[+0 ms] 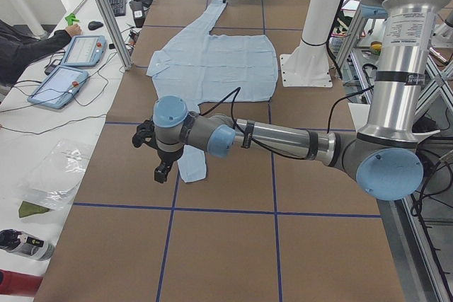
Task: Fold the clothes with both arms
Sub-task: 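Lower the right gripper onto the sleeve cuff nearest it and grasp it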
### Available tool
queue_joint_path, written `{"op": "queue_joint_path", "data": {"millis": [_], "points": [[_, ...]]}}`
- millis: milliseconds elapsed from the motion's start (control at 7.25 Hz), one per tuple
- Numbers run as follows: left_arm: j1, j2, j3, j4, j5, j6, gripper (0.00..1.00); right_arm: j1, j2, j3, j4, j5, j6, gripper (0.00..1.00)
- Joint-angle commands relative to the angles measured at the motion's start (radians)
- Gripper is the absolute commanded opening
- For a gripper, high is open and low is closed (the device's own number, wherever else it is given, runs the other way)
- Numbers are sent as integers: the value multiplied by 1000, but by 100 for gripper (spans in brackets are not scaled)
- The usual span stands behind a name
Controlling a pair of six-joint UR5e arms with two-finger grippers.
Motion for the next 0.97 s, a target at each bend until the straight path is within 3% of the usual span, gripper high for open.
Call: {"op": "queue_joint_path", "data": {"millis": [0, 689, 827], "points": [[-2, 0, -1, 0, 0, 0, 100, -5, 2, 9, 2, 1, -1, 33], [-2, 0, -1, 0, 0, -3, 100, 3, -9, 60, 2, 8, -3, 32], [-2, 0, -1, 0, 0, -3, 100, 3, -9, 60, 3, 6, -3, 26]]}}
